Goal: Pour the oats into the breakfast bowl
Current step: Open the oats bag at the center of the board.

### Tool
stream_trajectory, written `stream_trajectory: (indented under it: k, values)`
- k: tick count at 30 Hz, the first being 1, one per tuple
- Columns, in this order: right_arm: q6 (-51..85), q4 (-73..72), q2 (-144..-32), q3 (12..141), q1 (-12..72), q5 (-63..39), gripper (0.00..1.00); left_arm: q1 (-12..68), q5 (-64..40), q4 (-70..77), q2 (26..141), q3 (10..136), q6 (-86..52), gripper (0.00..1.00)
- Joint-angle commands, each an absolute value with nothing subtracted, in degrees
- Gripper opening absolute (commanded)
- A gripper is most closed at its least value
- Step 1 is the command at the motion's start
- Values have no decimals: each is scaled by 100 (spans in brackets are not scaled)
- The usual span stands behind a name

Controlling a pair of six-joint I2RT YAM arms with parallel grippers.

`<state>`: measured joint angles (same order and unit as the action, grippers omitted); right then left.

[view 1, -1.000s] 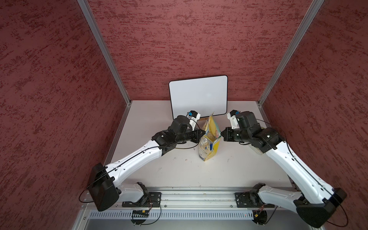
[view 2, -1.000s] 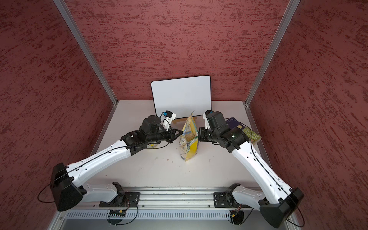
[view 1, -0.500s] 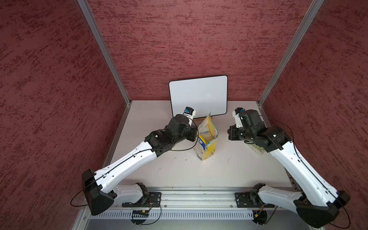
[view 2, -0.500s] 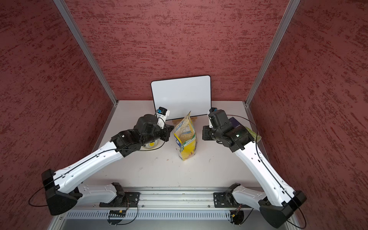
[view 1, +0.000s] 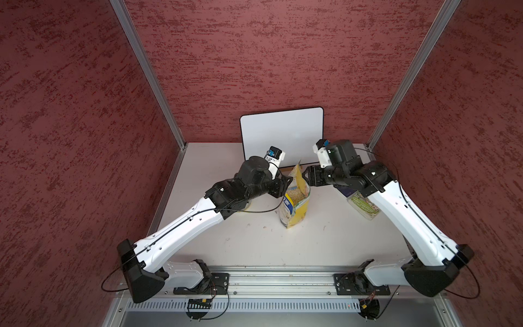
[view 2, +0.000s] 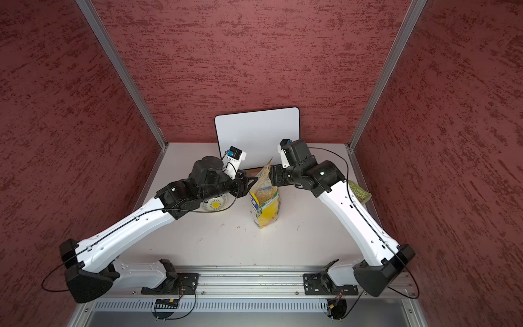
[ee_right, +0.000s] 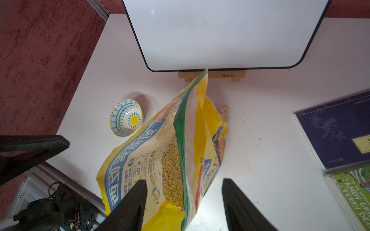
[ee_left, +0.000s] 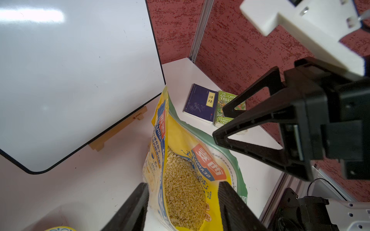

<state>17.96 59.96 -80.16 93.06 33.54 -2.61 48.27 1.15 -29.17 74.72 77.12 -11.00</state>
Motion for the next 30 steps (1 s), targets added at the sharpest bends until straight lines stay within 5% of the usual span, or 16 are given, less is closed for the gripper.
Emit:
stream_trajectory:
  k: [1,4,7,12,20,25,30]
  values:
    - [1693,6145,-8222,9447,3472,-175,62,4833,55,-3197,7694,7747,-1080,60]
    - [1640,6292,-8480,9590,3543,52,50,4832,199,-3353,7931,7810,-1121,53]
    - [1599,6549,-8608,9740,3575,521,31,4834,647,-3535,8081,7939,-1133,27]
    - [1525,7075,-8527,9929,3577,1316,0,4783,1030,-3746,8174,8122,-927,1]
    - [1506,7616,-8376,10028,3577,1942,0,4613,1229,-4045,8203,8530,-558,0]
    - [1477,7439,-8079,9733,3566,1470,0,4292,895,-3949,8308,8682,-427,0]
    - [1509,6635,-7853,9397,3461,261,13,4165,316,-3704,8418,8709,-356,20]
